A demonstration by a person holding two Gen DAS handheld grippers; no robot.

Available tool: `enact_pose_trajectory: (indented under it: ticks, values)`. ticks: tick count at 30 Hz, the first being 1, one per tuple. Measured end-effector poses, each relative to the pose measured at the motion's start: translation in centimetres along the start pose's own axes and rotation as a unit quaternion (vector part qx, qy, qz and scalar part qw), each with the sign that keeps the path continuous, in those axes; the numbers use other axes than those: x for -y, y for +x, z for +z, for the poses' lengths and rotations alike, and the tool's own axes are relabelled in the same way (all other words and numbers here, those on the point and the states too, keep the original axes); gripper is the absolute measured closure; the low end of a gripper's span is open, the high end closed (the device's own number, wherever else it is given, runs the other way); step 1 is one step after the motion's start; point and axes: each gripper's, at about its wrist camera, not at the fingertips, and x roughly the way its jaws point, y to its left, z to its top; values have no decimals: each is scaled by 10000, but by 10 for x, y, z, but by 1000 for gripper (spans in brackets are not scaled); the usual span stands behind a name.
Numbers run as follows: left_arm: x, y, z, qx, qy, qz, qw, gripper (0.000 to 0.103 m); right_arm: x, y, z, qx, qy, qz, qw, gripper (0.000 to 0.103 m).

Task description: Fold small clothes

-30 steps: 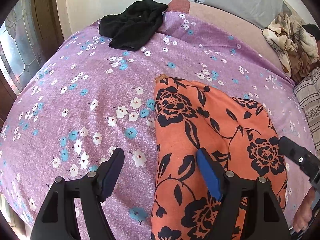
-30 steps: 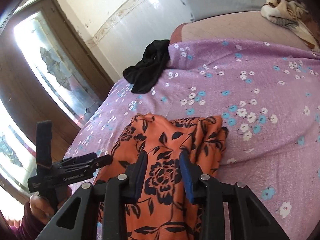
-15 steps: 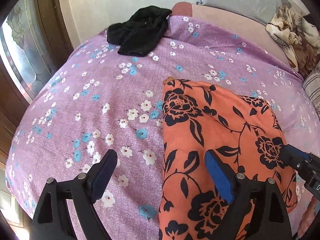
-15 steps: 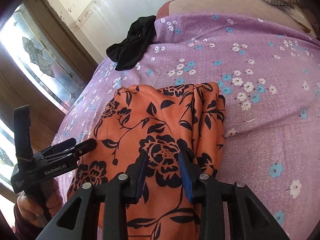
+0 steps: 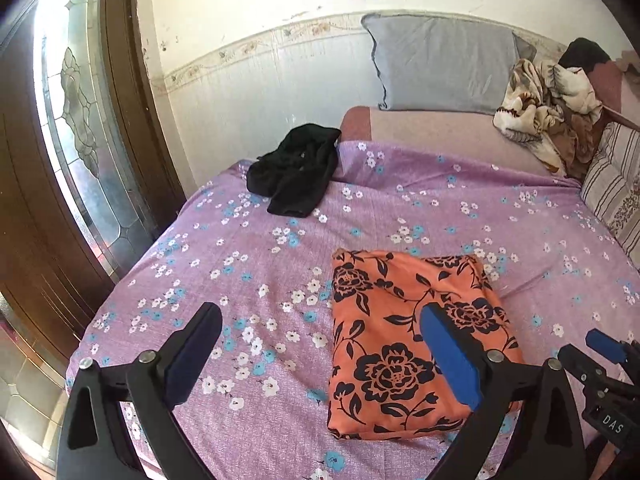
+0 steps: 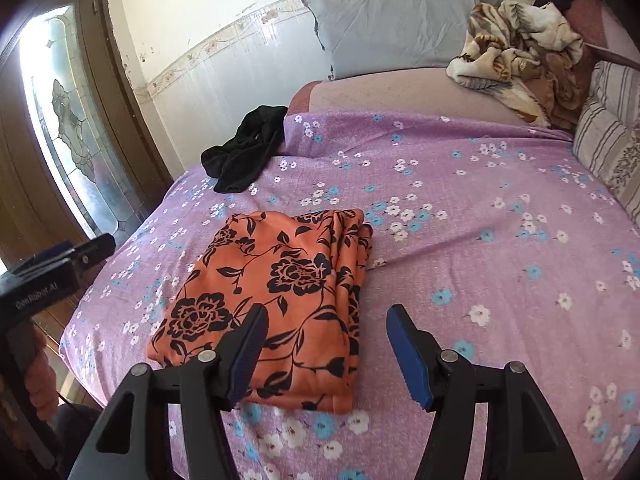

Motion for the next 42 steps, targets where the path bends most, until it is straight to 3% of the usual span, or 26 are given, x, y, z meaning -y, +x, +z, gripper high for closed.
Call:
enact_pose_trajectory:
  ticks: [7, 15, 29, 42]
  values:
    - [-2, -45, 23, 305, -173, -17, 9994, 3, -19, -59, 14, 349, -353, -414, 9979, 37]
    - [2, -88, 40, 559, 8, -40, 9984, 3, -43, -110, 45, 607, -336, -398, 9968, 37]
    - [-1, -113, 43, 634, 65, 14, 9980, 3, -64, -140, 53, 885, -428, -464, 9941, 37]
    - [-11, -126, 44, 741, 16, 93, 9972, 3, -78, -143, 52, 867, -458, -377, 9945, 37]
